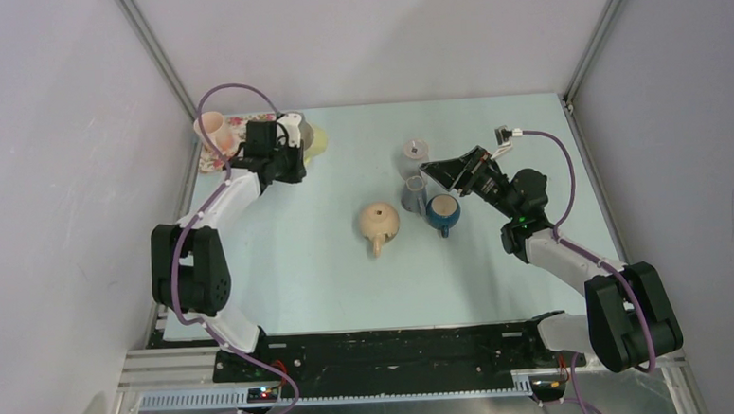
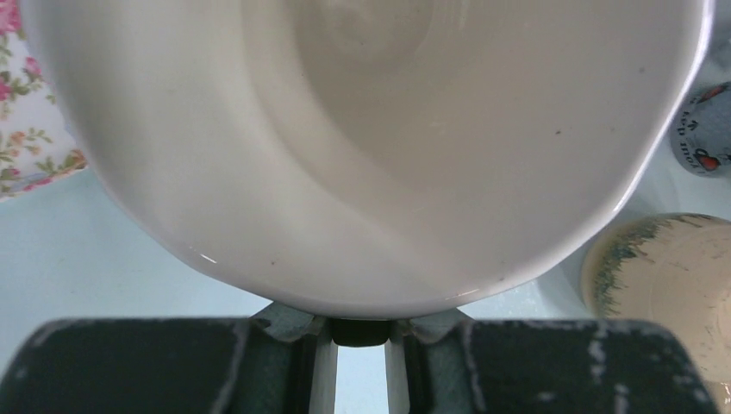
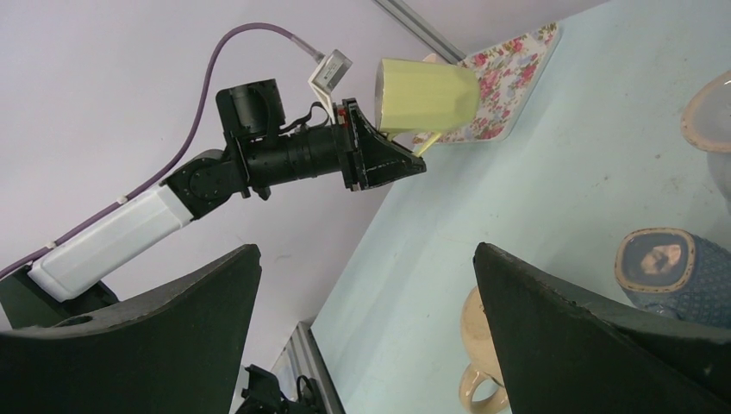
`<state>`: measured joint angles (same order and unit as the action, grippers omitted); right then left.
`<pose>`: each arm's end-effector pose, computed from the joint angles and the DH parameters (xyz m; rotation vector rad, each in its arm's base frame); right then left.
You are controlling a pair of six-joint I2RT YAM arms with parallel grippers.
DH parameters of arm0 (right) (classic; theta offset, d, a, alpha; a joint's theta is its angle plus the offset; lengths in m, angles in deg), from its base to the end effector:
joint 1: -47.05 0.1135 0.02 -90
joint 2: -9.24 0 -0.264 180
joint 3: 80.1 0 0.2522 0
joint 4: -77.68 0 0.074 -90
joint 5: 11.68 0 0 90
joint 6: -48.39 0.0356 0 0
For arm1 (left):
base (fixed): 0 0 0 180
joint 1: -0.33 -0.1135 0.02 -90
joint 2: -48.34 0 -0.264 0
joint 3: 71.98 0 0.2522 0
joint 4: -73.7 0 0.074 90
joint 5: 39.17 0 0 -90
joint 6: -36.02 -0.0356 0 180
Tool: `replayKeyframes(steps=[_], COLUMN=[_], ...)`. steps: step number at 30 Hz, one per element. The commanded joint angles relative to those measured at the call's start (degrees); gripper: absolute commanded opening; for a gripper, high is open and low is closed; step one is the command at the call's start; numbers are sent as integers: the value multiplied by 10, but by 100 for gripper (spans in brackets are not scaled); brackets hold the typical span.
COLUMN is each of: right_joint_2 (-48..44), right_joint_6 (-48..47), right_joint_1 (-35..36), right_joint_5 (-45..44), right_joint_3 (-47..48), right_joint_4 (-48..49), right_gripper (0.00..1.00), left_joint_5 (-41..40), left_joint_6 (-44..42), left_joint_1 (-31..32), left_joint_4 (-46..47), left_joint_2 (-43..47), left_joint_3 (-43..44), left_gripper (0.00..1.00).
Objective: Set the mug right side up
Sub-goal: Place the cup on the tray.
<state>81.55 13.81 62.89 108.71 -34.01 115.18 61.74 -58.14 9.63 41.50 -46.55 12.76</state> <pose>0.2536 0.0907 0.2741 0.0398 1.5521 1.3722 0.3653 -0.0666 0.2587 0.3668 2.2788 -0.2657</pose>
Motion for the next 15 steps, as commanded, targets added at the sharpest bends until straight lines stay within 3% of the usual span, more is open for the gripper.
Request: replayKeyframes(steps=[1, 15], right_joint_2=[-15, -15], right_joint_6=[-8, -8], right_joint_1=[-7, -11], right_joint_5=[-8, -7], right_joint_3=[14, 14], right_joint_4=[12, 9], right_gripper=[100, 100], left_joint_5=[-44, -17], left_joint_6=[-11, 57], left_joint_1=[-15, -89], left_joint_4=[50, -59], left_joint_2=[8, -117], left_joint_3=[67, 231], left_gripper=[0, 0])
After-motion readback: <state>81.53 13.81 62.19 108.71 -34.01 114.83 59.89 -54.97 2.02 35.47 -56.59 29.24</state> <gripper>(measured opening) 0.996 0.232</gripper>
